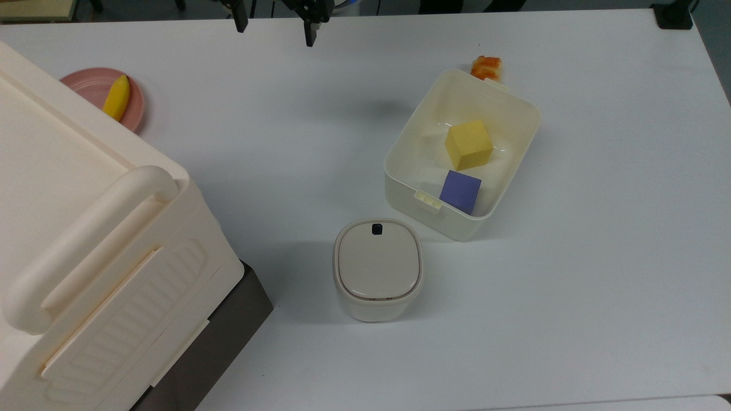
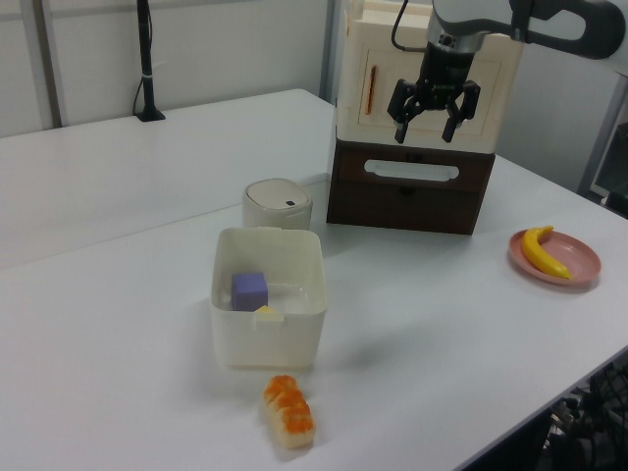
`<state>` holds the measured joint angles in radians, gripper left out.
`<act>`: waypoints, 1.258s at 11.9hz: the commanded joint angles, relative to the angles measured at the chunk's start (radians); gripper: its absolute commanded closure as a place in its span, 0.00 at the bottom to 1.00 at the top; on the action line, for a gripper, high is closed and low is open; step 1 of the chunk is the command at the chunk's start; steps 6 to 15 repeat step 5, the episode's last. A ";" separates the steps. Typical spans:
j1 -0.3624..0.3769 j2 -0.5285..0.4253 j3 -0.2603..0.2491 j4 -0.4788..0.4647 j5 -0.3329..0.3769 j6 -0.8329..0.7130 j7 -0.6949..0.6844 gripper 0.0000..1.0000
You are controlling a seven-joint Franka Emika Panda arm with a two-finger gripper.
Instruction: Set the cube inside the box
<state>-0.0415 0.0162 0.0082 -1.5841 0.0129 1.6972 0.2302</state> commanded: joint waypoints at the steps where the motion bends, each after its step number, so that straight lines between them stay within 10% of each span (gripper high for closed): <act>1: 0.051 -0.012 -0.024 -0.027 0.033 -0.008 -0.008 0.00; 15: 0.051 -0.012 -0.030 -0.025 0.033 -0.007 -0.009 0.00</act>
